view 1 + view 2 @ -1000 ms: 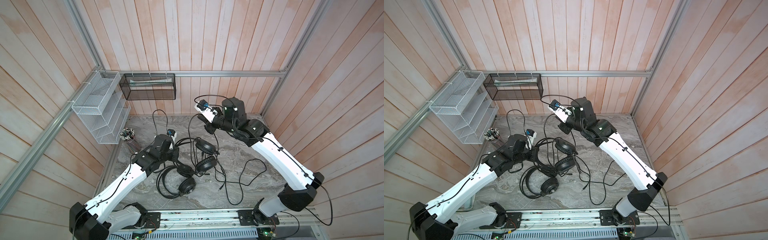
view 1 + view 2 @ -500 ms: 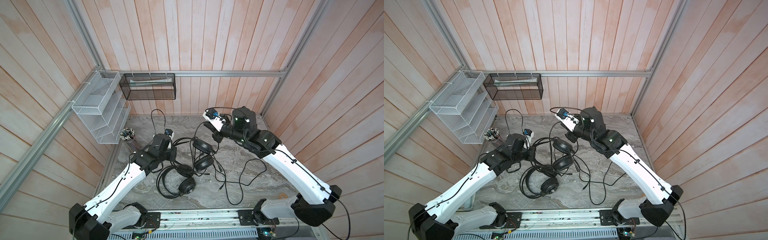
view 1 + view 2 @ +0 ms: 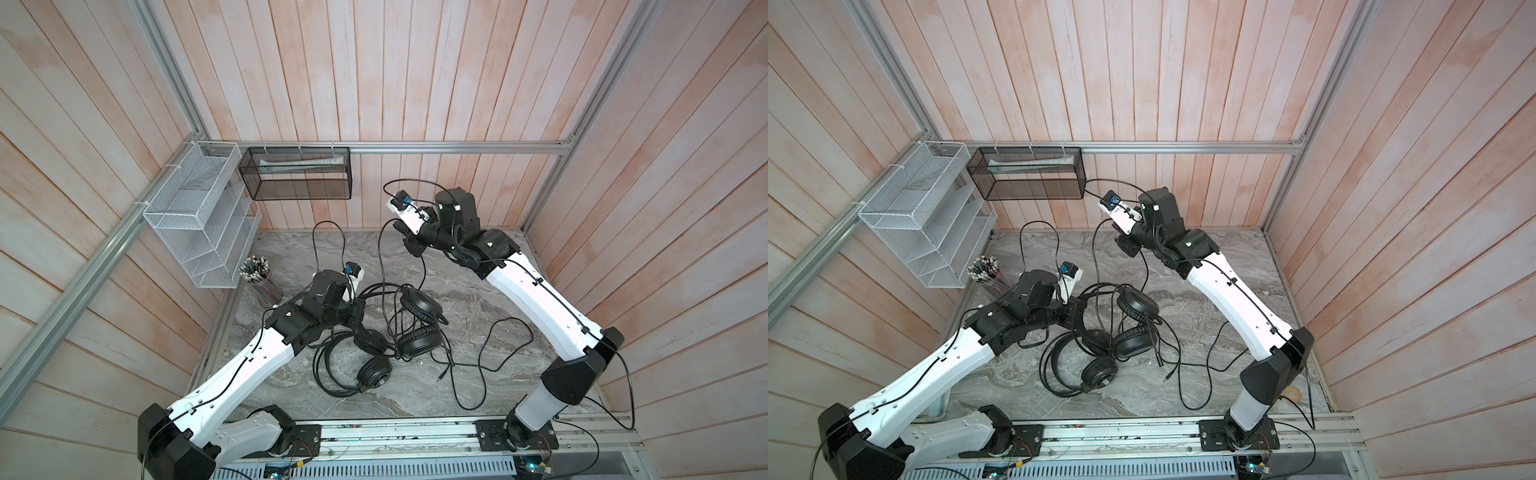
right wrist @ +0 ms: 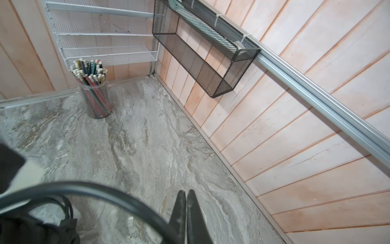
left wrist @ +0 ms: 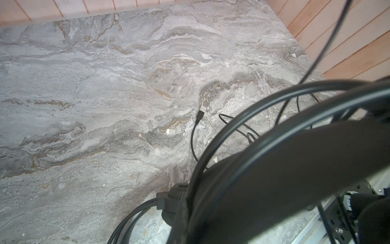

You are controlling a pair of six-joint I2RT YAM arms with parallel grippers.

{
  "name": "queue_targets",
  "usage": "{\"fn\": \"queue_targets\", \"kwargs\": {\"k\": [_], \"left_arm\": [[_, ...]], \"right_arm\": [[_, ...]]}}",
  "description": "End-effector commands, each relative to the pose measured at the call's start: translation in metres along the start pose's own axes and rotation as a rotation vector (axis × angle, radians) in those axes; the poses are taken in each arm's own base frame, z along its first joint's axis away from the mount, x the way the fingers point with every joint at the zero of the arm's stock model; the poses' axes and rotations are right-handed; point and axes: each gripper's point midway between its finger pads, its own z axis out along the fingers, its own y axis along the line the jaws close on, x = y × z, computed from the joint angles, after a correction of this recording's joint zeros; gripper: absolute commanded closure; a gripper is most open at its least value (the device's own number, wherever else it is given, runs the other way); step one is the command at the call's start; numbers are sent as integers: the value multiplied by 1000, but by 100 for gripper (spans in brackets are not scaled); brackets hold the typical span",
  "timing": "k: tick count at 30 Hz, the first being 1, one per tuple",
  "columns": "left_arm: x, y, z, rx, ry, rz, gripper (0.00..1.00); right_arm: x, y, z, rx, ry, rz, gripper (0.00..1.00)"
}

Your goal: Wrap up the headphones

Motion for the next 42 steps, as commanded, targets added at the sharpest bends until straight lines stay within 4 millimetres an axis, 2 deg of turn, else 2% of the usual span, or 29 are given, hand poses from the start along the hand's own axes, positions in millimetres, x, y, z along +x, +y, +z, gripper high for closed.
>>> {"fn": "queue_targets", "kwargs": {"k": [1, 5, 11, 14, 18, 20, 25, 27, 30, 36, 42], "left_arm": [[-36, -25, -19, 105, -145, 6, 100], [-45, -31, -24, 125, -180, -14, 100], [-62, -41, -41, 178, -254, -26, 100], [-68, -38, -43, 160, -270, -34, 100], [-71, -27, -43, 94, -275, -53, 100], [-73, -29, -47, 108, -292, -55, 100], [-82, -40, -56, 168, -327, -54, 100], [-82, -42, -56, 176, -321, -49, 100], [-78, -44, -54, 187, -302, -35, 100], [-67, -47, -59, 214, -293, -12, 100], [-53, -34, -61, 147, -271, 6, 100]], "right_arm": [[-13, -11, 5, 8, -41, 44, 100], [-9, -10, 16, -2, -34, 80, 100], [-19, -3, 2, -30, -100, 114, 100], [-25, 5, -12, -53, -129, 132, 100], [-51, 30, -59, -82, -267, 107, 100], [-53, 37, -73, -112, -296, 108, 100], [-35, 42, -69, -112, -264, 119, 100], [-34, 38, -71, -86, -272, 118, 100], [-42, 29, -77, -53, -293, 96, 100], [-32, 0, -56, 3, -219, 83, 100], [-31, -24, -53, 46, -229, 94, 100]]}}
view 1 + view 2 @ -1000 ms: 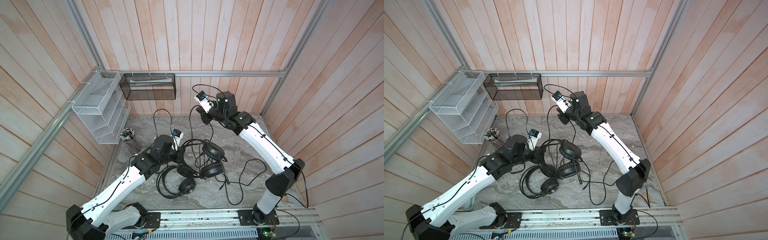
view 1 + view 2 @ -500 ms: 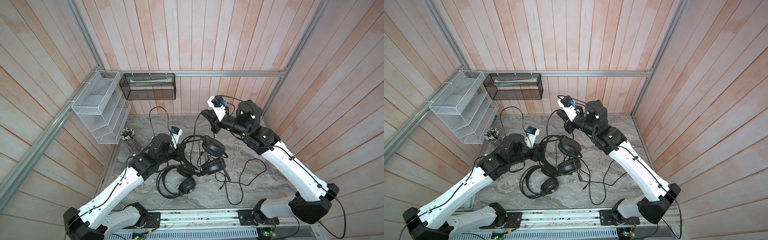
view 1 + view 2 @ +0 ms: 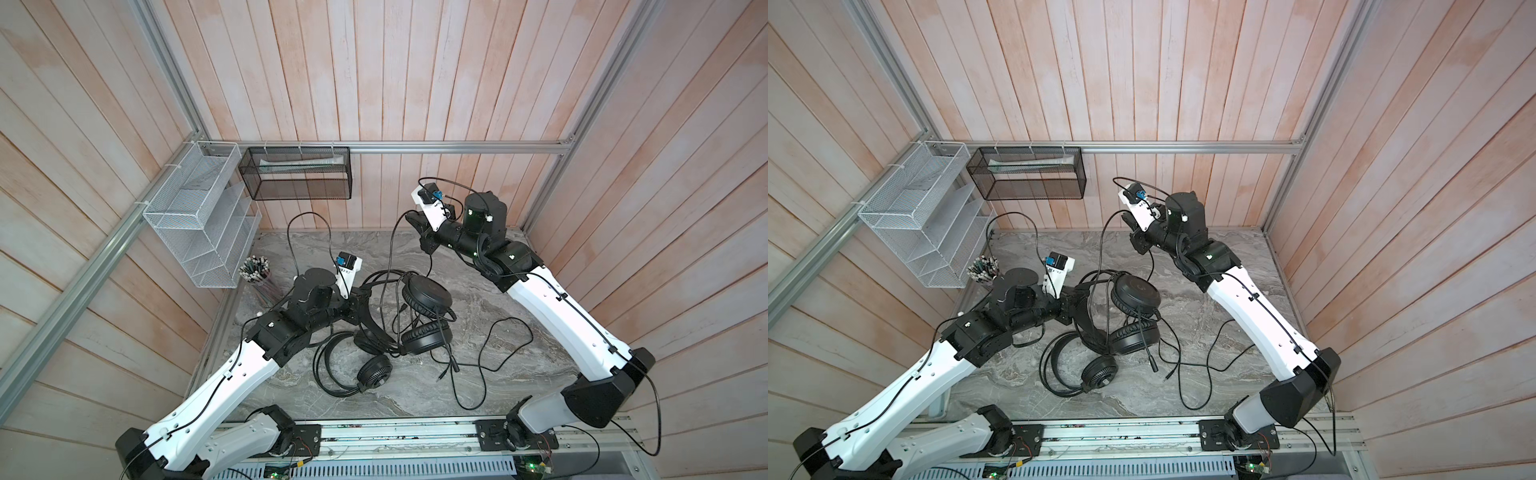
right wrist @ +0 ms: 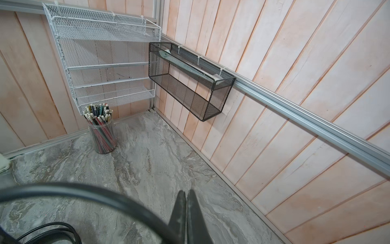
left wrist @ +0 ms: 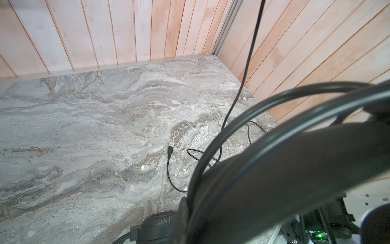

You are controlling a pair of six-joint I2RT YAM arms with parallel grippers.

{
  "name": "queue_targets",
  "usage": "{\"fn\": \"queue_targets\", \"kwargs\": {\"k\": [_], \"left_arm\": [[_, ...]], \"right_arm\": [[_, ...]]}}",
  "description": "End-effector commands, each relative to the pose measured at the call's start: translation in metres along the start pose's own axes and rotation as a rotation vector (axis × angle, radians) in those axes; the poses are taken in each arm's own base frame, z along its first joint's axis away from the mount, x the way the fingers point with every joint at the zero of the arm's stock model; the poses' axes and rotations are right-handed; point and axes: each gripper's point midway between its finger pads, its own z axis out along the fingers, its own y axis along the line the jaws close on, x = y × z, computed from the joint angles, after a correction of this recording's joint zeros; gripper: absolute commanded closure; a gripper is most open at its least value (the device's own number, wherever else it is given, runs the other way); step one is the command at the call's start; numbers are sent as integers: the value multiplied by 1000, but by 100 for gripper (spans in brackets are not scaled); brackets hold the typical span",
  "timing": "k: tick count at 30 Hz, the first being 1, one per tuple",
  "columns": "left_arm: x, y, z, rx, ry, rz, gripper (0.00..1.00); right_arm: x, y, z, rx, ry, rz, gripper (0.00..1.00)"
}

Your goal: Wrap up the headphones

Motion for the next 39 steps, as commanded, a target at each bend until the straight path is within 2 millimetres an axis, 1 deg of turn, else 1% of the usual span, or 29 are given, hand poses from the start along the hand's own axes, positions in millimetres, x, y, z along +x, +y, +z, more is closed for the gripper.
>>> {"fn": "queue_targets", "kwargs": {"k": [1, 3, 5, 10, 12, 15, 17, 19, 21, 23, 27, 29, 31, 33, 35, 36, 39], "left_arm": [[-6, -4, -9, 16, -41, 13, 100], [-5, -3, -12, 8, -40, 15, 100], [-5, -1, -14, -4, -41, 20, 100], [0, 5, -18, -40, -29, 37, 100], [2, 9, -18, -59, -22, 41, 100], [3, 12, -19, -79, -16, 50, 100], [3, 12, -20, -81, -18, 52, 100], [1, 13, -23, -90, -25, 56, 100], [-5, 12, -28, -93, -41, 59, 100], [-14, 6, -37, -70, -79, 53, 100], [-39, -11, -59, 2, -164, 19, 100], [-59, -25, -76, 60, -229, -4, 100], [-79, -32, -94, 78, -300, -24, 100], [-102, -33, -113, 58, -362, -35, 100], [-126, -30, -128, 7, -413, -41, 100], [-134, -29, -131, -11, -425, -40, 100], [-157, -18, -134, -104, -453, -53, 100]], "right_arm": [[-14, -17, -3, 31, -37, -11, 100], [-10, -27, 2, 46, -26, -1, 100], [-9, -35, 4, 60, -35, 11, 100], [-14, -63, 7, 66, -85, 70, 100], [-18, -63, 11, 36, -94, 72, 100], [-27, -49, 12, -52, -139, 54, 100], [-31, -49, 13, -57, -154, 61, 100], [-27, -50, 19, -66, -131, 64, 100], [-10, -54, 30, -59, -81, 78, 100], [14, -59, 44, -65, -31, 111, 100], [64, -54, 73, -113, 80, 179, 100], [88, -49, 82, -130, 107, 213, 100], [105, -46, 86, -130, 109, 236, 100], [112, -41, 84, -134, 82, 256, 100], [115, -33, 79, -154, 42, 282, 100], [117, -30, 77, -163, 27, 296, 100], [127, -8, 72, -223, 3, 319, 100]]}}
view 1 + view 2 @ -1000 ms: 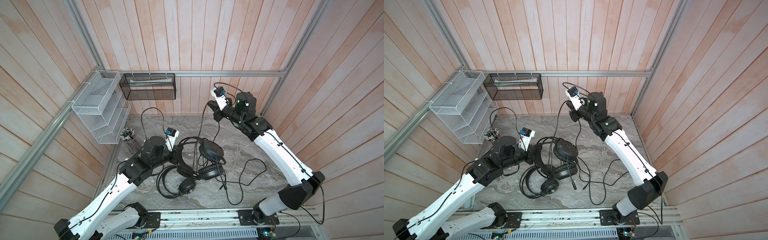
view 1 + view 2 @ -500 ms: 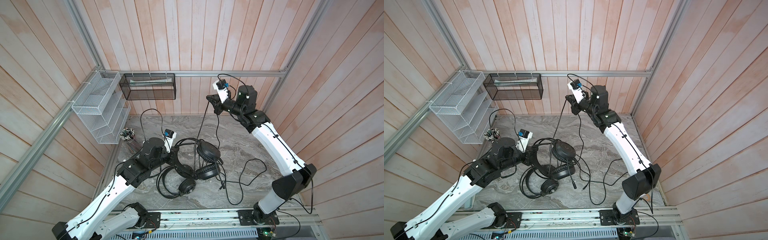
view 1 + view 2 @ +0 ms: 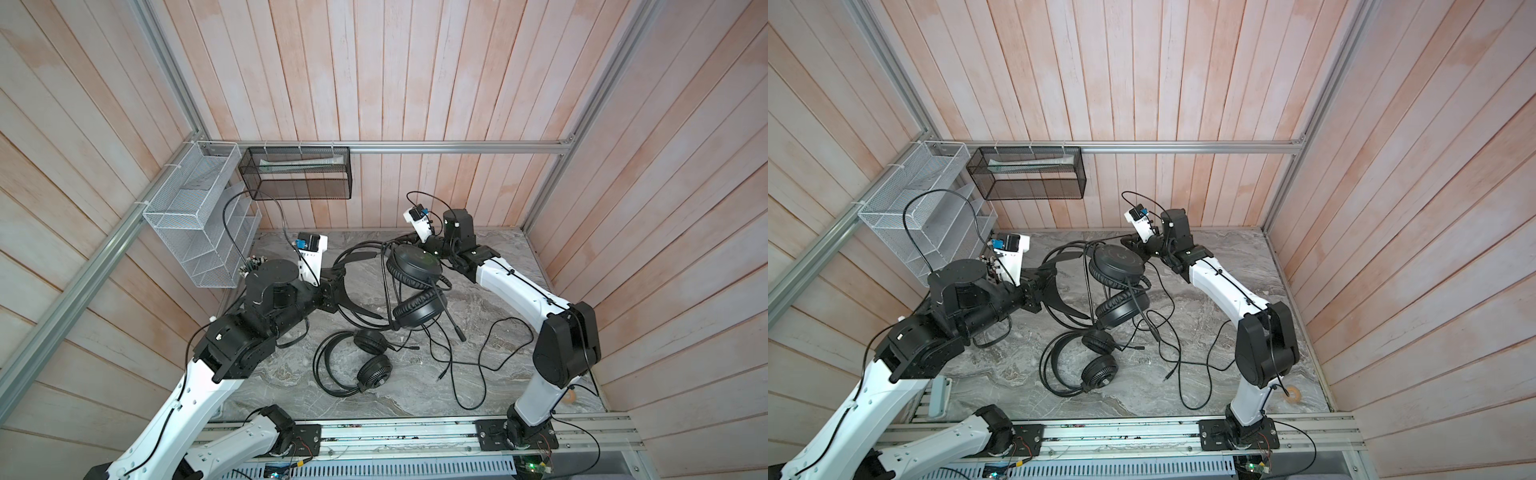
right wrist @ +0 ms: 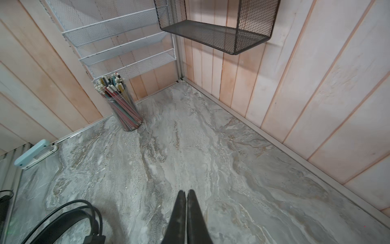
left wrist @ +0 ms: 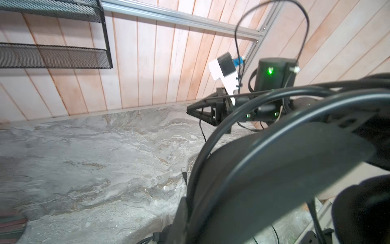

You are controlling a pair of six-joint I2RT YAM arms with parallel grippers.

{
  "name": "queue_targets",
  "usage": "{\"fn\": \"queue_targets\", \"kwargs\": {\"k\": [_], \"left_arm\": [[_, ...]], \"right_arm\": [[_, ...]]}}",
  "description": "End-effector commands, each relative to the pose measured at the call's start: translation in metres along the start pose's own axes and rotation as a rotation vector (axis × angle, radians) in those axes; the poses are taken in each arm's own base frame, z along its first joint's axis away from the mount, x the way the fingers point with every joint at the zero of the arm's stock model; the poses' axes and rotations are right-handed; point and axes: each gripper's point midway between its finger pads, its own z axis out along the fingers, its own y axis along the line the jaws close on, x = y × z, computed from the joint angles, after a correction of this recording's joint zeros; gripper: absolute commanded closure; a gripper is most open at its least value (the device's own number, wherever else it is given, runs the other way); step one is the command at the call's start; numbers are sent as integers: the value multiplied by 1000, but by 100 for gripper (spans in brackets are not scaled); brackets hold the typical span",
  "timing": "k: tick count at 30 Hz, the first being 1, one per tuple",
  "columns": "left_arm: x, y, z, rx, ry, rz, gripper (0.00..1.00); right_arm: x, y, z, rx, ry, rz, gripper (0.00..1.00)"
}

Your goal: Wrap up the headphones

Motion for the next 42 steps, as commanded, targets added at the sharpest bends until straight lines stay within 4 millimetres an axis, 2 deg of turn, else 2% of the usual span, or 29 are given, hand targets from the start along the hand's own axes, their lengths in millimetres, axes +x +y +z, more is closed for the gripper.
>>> {"fn": "queue_targets", "kwargs": {"k": [1, 6, 9, 15, 18, 24, 29, 32, 38, 40, 41, 42], "left_arm": [[-82, -12, -34, 19, -257, -60, 100], [-110, -8, -31, -38, -300, -99, 100], [-121, -13, -27, -25, -297, -112, 100], [-136, -23, -23, 2, -289, -127, 100], [-140, -27, -23, 18, -288, -132, 100], [-145, -31, -23, 32, -277, -135, 100], [-147, -33, -21, 34, -267, -133, 100], [-146, -30, -18, 15, -258, -126, 100], [-145, -30, -14, 11, -251, -114, 100], [-145, -30, -13, 7, -248, -114, 100], [-144, -29, -12, 5, -243, -112, 100], [-144, -29, -12, 5, -242, -110, 100]], "right_arm": [[-3, 0, -6, 12, -93, 29, 100], [35, 18, -10, -36, -139, 78, 96], [49, 26, -10, -81, -158, 89, 90], [71, 29, -4, -121, -173, 141, 80], [77, 32, -4, -125, -189, 152, 75], [75, 38, -4, -125, -223, 131, 72], [81, 42, 2, -95, -213, 112, 72], [81, 53, -5, -112, -217, 97, 65], [87, 56, -18, -47, -205, 58, 64], [86, 58, -22, -45, -211, 58, 53], [86, 58, -23, -40, -213, 60, 37], [87, 57, -24, -34, -210, 63, 1]]}}
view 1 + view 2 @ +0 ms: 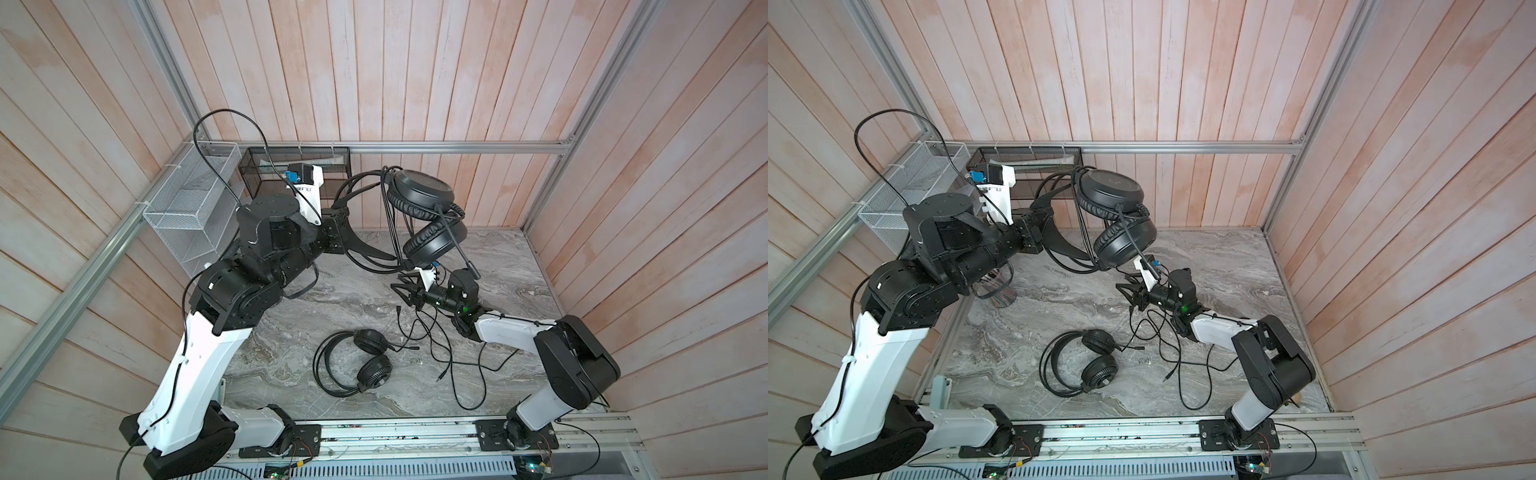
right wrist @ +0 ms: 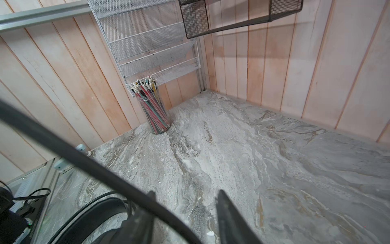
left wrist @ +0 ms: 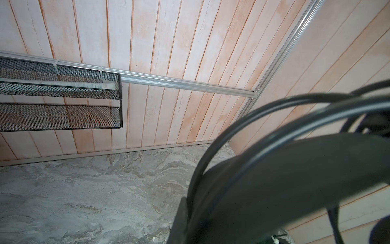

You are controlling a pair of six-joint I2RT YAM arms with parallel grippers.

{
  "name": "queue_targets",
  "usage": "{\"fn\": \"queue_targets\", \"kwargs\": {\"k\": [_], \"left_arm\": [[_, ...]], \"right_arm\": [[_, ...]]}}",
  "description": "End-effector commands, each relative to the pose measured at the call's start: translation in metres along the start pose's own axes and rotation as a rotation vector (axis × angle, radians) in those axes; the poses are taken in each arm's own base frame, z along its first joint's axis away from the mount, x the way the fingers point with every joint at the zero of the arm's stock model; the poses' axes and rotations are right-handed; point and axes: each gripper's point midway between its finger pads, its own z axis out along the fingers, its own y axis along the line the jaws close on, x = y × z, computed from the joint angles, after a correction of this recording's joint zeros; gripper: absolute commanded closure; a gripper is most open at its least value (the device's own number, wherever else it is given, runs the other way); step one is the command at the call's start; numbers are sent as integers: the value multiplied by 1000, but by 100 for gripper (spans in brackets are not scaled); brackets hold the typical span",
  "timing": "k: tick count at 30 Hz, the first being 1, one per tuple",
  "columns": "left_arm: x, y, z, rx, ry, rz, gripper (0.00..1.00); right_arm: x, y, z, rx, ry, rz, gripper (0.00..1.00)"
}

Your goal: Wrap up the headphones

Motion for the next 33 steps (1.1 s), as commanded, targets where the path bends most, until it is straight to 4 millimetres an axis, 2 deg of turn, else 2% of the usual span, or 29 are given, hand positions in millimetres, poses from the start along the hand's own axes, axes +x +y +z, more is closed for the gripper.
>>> {"fn": "queue_targets", "kwargs": {"k": [1, 6, 8, 12, 13, 18, 22, 28, 33], "left_arm": [[-30, -9, -14, 41, -103, -41, 100], [-29, -6, -15, 25, -101, -35, 100], [-30, -5, -15, 19, -101, -30, 100], [-28, -4, -12, 12, -94, -24, 100], [-28, -4, -11, 10, -93, -22, 100], [-24, -2, -4, 5, -79, -20, 100], [-23, -3, 0, 9, -68, -19, 100], [-22, -2, 3, 8, -58, -19, 100], [-20, -1, 3, 3, -50, -19, 100]], "right_arm": [[-4, -2, -7, 40, -10, -20, 2], [-4, -15, -16, 94, -10, -18, 0], [-6, -13, -20, 87, -9, -29, 2], [-5, 5, -21, 8, 42, -52, 3], [-2, 15, -22, -38, 57, -47, 3], [5, 44, -34, -134, 89, -35, 4], [-6, 55, -47, -135, 66, -50, 4], [-27, 53, -57, -70, 19, -89, 4], [-28, 65, -59, -129, 19, -73, 5]]}}
